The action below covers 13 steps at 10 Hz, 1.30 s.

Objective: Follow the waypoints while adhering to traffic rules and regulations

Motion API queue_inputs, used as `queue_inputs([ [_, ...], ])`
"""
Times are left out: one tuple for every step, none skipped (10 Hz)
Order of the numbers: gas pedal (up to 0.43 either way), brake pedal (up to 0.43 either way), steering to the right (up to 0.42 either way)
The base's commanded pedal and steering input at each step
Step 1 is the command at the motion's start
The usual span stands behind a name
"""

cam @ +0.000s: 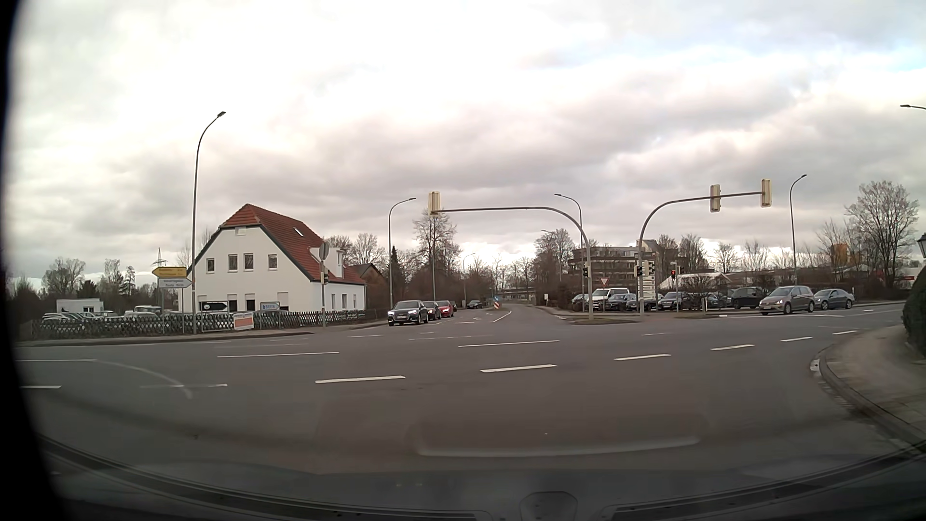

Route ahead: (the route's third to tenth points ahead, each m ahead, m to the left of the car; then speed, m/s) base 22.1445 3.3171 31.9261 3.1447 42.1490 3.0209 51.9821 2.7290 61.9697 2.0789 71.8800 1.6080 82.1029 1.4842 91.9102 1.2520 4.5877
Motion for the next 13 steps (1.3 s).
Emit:
queue_inputs([
  [0.65, 0.0, 0.005],
  [0.661, 0.0, 0.005],
  [0.661, 0.0, 0.008],
  [0.661, 0.0, 0.011],
  [0.642, 0.0, 0.015],
  [0.61, 0.0, 0.018],
  [0.61, 0.0, 0.019],
  [0.598, 0.0, 0.018],
  [0.598, 0.0, 0.019],
  [0.598, 0.0, 0.019],
  [0.531, 0.0, 0.018],
  [0.531, 0.0, 0.018],
  [0.531, 0.0, 0.014],
])
